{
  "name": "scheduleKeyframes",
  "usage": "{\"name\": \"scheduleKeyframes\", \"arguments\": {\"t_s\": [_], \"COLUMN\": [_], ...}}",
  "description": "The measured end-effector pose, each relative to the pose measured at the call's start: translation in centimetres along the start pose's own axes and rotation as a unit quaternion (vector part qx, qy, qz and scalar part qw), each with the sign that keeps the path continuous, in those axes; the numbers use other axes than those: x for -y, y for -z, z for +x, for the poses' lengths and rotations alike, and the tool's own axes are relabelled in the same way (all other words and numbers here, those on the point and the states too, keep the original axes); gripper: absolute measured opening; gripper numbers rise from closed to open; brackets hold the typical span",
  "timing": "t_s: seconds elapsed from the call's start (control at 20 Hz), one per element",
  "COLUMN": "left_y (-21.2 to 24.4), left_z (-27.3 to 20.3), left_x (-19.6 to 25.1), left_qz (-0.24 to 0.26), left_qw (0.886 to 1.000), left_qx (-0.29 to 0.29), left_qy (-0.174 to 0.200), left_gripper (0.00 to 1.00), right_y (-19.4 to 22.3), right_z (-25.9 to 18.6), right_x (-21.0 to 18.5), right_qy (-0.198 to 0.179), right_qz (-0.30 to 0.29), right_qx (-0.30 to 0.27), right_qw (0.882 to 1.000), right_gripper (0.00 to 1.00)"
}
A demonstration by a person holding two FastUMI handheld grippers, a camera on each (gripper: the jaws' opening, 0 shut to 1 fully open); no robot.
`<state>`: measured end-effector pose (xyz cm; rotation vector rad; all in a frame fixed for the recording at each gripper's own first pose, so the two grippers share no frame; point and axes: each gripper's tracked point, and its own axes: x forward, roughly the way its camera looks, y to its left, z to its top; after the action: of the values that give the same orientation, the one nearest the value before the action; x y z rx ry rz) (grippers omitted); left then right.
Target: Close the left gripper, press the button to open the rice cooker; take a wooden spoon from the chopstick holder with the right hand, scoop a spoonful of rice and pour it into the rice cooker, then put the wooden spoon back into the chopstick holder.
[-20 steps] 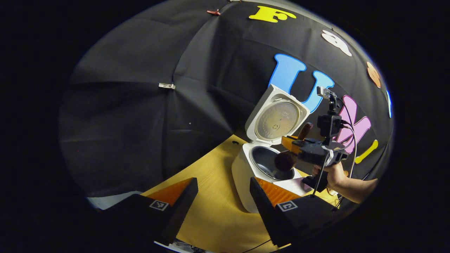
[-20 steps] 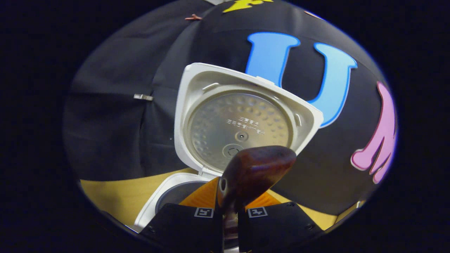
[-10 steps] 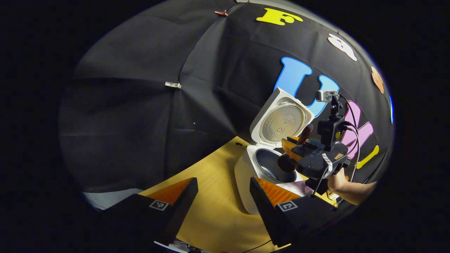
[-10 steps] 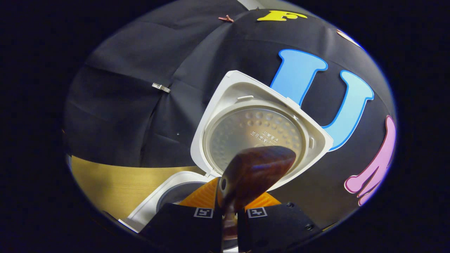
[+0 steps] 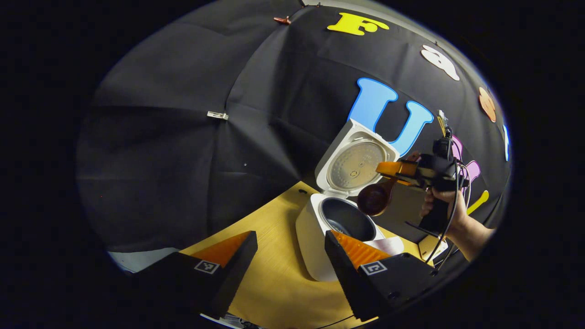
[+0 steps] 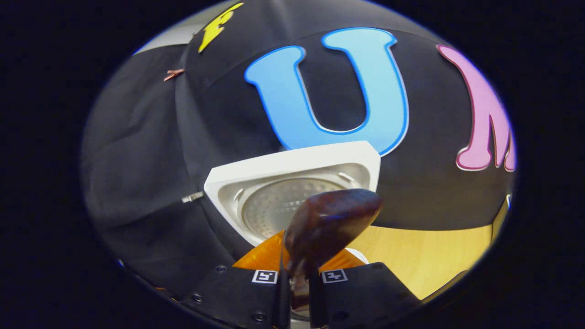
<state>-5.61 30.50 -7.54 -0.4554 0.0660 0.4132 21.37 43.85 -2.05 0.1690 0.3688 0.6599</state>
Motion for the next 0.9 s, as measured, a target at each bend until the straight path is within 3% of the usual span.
{"name": "scheduleKeyframes", "arguments": {"t_s": [0.25, 0.3, 0.45, 0.55, 0.7, 0.8, 0.9], "left_y": [-0.9, -0.9, -0.8, -0.4, 0.6, 1.4, 2.2], "left_z": [0.2, 0.4, 0.9, 0.8, 1.0, 1.3, 1.3], "left_x": [3.2, 4.0, 7.0, 10.2, 14.4, 17.0, 19.8], "left_qz": [0.02, 0.039, 0.096, 0.107, 0.122, 0.131, 0.138], "left_qw": [0.999, 0.999, 0.994, 0.992, 0.988, 0.985, 0.982], "left_qx": [0.009, 0.008, 0.01, 0.007, -0.002, -0.01, -0.017], "left_qy": [0.023, 0.026, 0.044, 0.068, 0.094, 0.109, 0.128], "left_gripper": [0.96, 0.92, 0.96, 0.92, 0.96, 0.92, 0.96], "right_y": [-1.7, -2.3, -3.1, -3.5, -4.2, -4.6, -4.7], "right_z": [-2.7, -3.6, -6.2, -8.2, -11.7, -14.1, -15.9], "right_x": [3.1, 4.2, 8.1, 11.1, 15.9, 19.2, 22.6], "right_qy": [0.014, 0.02, 0.04, 0.057, 0.087, 0.11, 0.133], "right_qz": [0.026, 0.022, 0.015, 0.013, 0.015, 0.02, 0.029], "right_qx": [0.011, 0.019, 0.03, 0.036, 0.049, 0.056, 0.067], "right_qw": [1.0, 0.999, 0.999, 0.998, 0.995, 0.992, 0.988], "right_gripper": [0.2, 0.2, 0.2, 0.2, 0.2, 0.2, 0.2]}}
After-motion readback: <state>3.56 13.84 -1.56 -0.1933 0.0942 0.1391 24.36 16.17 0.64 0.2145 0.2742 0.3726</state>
